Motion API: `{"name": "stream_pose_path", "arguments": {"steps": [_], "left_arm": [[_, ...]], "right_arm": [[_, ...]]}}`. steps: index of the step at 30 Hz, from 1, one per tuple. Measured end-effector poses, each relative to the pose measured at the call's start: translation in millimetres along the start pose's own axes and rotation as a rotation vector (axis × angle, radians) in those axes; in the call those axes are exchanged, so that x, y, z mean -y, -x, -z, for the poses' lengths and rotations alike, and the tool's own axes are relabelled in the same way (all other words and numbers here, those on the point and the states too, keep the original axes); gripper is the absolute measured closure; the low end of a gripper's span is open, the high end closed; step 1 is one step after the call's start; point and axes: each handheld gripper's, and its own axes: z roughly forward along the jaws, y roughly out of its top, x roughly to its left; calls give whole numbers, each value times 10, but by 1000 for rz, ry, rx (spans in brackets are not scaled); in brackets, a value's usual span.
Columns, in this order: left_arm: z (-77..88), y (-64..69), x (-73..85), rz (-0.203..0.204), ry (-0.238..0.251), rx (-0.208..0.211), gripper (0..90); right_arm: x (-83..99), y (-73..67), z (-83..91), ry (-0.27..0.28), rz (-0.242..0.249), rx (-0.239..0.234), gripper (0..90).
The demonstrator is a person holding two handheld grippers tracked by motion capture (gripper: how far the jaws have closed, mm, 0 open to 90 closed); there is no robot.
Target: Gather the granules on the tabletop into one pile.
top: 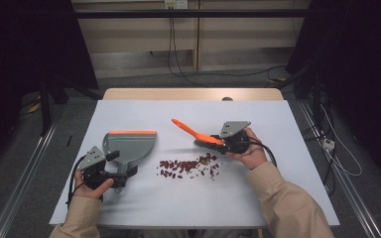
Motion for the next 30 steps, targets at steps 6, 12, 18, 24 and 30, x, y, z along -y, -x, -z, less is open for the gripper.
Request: {"name": "stream_pose_path", "arguments": {"steps": [6,12,18,24,30], "left_arm": [[6,5,-5,-4,1,1,57],[-6,19,-4,-5,-1,2,57],[-8,20,-4,-7,-2,0,57],[-13,15,-1,-8,-8,0,57],[-12,16,-1,-10,-9,2,57]], "right_arm": [[-24,-174,10,-4,28,-18,707],[-32,-275,49,16,14,-50,707],[-49,-279,48,26,11,-47,709],[-68,-272,13,37,-8,-72,709],[-100,-309,38,60,-3,-111,709]]}}
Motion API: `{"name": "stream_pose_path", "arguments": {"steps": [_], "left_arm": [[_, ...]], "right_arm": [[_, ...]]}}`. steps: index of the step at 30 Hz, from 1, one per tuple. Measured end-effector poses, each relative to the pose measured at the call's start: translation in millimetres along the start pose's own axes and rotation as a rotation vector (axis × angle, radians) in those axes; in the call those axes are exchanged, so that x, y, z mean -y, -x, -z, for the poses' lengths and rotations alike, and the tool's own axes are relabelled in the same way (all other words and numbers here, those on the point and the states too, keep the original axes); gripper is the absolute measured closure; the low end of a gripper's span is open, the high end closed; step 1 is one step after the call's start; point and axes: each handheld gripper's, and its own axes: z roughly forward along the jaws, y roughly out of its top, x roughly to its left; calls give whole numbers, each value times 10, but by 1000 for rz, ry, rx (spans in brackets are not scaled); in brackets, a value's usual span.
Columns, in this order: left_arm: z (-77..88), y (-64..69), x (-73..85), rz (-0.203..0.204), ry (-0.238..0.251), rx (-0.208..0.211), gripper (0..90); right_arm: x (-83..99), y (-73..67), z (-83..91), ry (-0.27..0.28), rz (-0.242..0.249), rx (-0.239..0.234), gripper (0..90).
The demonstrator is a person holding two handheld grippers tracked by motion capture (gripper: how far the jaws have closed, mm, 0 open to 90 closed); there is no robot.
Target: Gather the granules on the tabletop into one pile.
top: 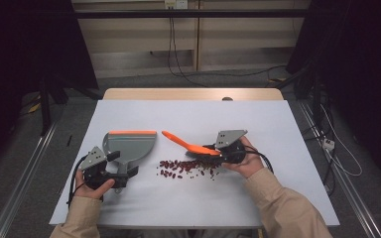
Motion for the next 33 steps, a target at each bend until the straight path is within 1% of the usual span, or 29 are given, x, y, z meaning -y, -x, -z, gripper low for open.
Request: {"name": "stream_pose_path", "arguments": {"steps": [3,6,10,13,17,19,20,21,23,26,27,29,30,32,33], "left_arm": [[-3,2,0,0,-1,0,57],[-1,3,-1,0,1,0,57],[-4,-2,1,3,1,-1,57],[-6,-2,2,3,0,1,57],[-4,-8,5,7,0,-3,57],[-4,-12,6,7,1,1,57],[-3,-14,5,6,1,2,57],[-3,-14,5,6,1,1,57],[-5,-13,5,5,1,1,57],[-3,-9,4,5,0,-2,57],[-2,-11,4,5,1,2,57],[1,-12,4,5,3,2,57],[2,-12,5,6,2,3,57],[0,-13,6,6,2,3,57],[-1,-13,6,6,1,3,57]], "right_arm": [[-26,2,16,11,3,11,709],[-42,56,29,21,-9,31,709],[-59,211,22,23,-60,104,709],[-47,326,-31,12,-108,139,708],[4,419,-145,-37,-176,174,706],[16,446,-166,-21,-218,171,703],[8,449,-171,-26,-233,185,701],[-7,451,-172,-36,-236,192,697],[-42,458,-172,-52,-275,192,686],[-121,473,-164,-70,-277,196,673],[-149,478,-161,-72,-277,193,683],[-195,484,-152,-92,-288,196,686],[-205,486,-151,-105,-290,199,685],[-207,484,-155,-149,-284,200,682],[-197,483,-159,-159,-281,195,683]]}}
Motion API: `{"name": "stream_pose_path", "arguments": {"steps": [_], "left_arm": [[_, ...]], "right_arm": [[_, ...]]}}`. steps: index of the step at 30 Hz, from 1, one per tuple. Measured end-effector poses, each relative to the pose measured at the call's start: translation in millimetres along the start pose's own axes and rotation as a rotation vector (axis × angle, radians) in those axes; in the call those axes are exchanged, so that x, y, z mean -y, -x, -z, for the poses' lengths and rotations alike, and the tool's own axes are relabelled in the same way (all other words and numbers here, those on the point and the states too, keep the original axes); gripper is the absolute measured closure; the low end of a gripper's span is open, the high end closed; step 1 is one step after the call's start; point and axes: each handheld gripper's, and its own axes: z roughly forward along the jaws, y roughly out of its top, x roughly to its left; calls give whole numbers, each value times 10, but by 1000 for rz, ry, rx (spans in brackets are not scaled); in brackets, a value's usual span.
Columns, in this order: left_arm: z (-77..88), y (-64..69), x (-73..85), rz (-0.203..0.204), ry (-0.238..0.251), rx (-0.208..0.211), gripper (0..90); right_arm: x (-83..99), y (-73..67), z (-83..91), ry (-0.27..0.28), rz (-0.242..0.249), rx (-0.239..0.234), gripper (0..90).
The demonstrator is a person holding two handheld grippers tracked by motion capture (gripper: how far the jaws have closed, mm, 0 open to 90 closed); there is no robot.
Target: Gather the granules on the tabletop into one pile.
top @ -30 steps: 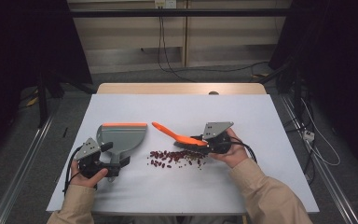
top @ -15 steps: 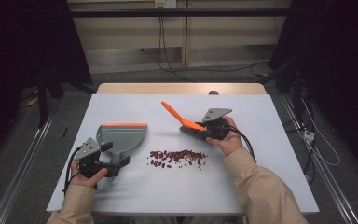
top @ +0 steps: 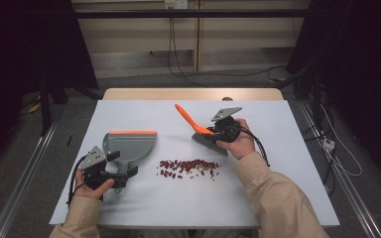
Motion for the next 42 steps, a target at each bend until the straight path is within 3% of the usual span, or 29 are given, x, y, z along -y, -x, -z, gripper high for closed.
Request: {"name": "stream_pose_path", "arguments": {"steps": [2,5,7,12,17,28,33,42], "left_arm": [[-1,0,-1,1,0,0,57],[2,0,-2,0,3,0,57],[4,-2,-3,0,3,-1,57],[0,-5,-2,1,2,-1,57],[3,-1,-3,-1,3,-3,58],[3,-1,-3,-1,3,-7,58],[5,-4,-4,-1,4,-8,58],[16,-10,-6,-1,10,-12,58]], "right_arm": [[20,4,-12,-23,-2,5,698],[22,14,-5,-10,-10,23,707],[20,9,-6,2,-11,25,708],[-29,-77,37,63,-68,25,708],[-112,-252,98,134,-146,-8,709],[-121,-608,71,213,-312,-108,709],[-147,-746,43,240,-345,-136,710],[-210,-1065,-106,233,-341,-185,710]]}}
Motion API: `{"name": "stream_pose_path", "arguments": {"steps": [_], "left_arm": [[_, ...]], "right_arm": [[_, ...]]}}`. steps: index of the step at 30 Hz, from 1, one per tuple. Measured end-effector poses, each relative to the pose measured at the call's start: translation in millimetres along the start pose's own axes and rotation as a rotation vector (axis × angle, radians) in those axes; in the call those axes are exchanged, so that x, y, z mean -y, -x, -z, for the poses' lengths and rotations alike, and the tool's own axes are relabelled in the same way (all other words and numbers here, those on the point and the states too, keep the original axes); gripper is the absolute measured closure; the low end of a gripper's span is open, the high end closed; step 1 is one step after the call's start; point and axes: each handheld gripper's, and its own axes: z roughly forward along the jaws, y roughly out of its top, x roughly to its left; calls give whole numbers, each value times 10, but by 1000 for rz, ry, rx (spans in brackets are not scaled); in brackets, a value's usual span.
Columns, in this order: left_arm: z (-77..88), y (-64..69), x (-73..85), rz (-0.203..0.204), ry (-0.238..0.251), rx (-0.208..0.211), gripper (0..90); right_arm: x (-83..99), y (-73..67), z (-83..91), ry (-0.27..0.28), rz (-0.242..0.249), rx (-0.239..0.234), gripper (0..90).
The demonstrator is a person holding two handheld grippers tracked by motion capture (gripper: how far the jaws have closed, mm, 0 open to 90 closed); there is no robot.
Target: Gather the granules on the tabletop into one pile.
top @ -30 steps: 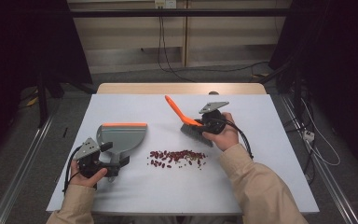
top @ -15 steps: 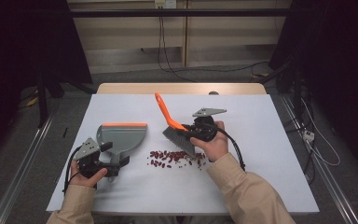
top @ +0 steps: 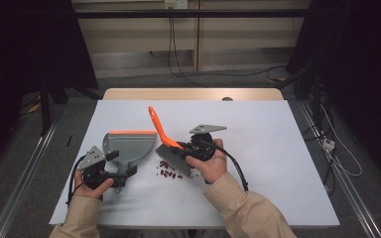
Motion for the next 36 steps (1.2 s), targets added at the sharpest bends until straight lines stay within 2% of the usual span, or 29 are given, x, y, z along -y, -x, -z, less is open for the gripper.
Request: {"name": "stream_pose_path", "arguments": {"steps": [3,8,10,11,13,14,16,18,22,27,36], "left_arm": [[10,-4,-4,-2,-1,-2,58],[31,-9,-11,-1,8,-5,59],[34,-14,-11,-3,9,-5,58],[34,-13,-10,-1,8,-5,58],[34,-14,-10,-1,8,-4,58],[33,-14,-11,-5,8,-4,58],[34,-12,-12,-4,8,-3,58],[32,-11,-10,-4,7,-3,58],[32,-6,-11,-5,8,-4,58],[25,-2,-10,-5,6,-6,59],[19,2,-10,-8,5,-5,59]], "right_arm": [[40,-100,-82,-4,-11,-23,710],[144,-227,-252,-30,-34,-36,709],[192,-241,-313,-29,-59,-46,710],[215,-242,-339,-32,-72,-43,709],[258,-236,-388,-46,-78,-11,710],[267,-220,-396,-37,-71,11,709],[262,-178,-386,-50,-98,22,708],[268,-159,-364,-55,-90,46,707],[282,-95,-317,-58,-117,74,704],[286,-50,-250,-63,-116,114,703],[304,30,-140,-61,-130,147,701]]}}
